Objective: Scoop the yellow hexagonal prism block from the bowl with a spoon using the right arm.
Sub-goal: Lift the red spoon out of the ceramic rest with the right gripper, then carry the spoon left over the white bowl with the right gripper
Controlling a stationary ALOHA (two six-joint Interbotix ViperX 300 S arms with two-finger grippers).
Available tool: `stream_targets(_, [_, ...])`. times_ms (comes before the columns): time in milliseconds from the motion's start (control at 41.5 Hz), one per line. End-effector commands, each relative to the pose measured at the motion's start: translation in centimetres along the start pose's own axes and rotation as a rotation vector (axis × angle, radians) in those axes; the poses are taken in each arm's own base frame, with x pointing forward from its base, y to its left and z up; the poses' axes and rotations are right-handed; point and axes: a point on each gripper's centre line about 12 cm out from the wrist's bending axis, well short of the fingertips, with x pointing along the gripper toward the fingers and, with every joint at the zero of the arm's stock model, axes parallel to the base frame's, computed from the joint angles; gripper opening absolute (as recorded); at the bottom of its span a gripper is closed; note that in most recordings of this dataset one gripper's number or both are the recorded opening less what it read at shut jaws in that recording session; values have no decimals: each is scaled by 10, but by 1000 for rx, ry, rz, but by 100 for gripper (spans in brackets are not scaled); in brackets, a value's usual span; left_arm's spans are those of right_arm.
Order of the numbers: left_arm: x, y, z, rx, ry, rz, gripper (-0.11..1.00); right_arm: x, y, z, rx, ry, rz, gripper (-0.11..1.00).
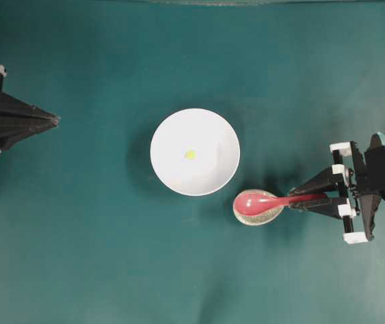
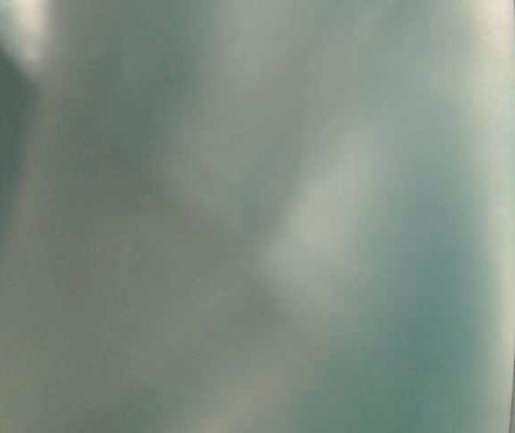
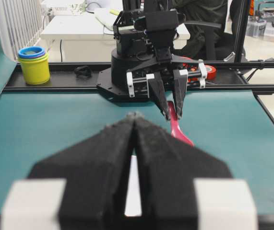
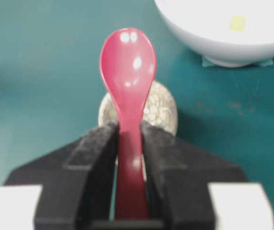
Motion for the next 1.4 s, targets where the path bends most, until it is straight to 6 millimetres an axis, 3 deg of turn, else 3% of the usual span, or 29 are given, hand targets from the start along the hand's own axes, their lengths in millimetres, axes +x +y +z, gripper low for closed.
stream_targets(0, [2,0,9,5,-23,1,0,3,2,19,30,-21,7,23])
stream_targets(313, [2,0,9,5,-25,1,0,9,-9,57,81,50,-12,23])
stream_targets(796, [2,0,10,5,-29,1,0,26,-53,122,66,145,-111,23])
stream_targets(1061, [2,0,10,5,-29,1,0,36,-81,133,129,260,-159,23])
stream_targets(1374, [2,0,10,0,-31,2,0,64,-94,139,160,509,-121,23])
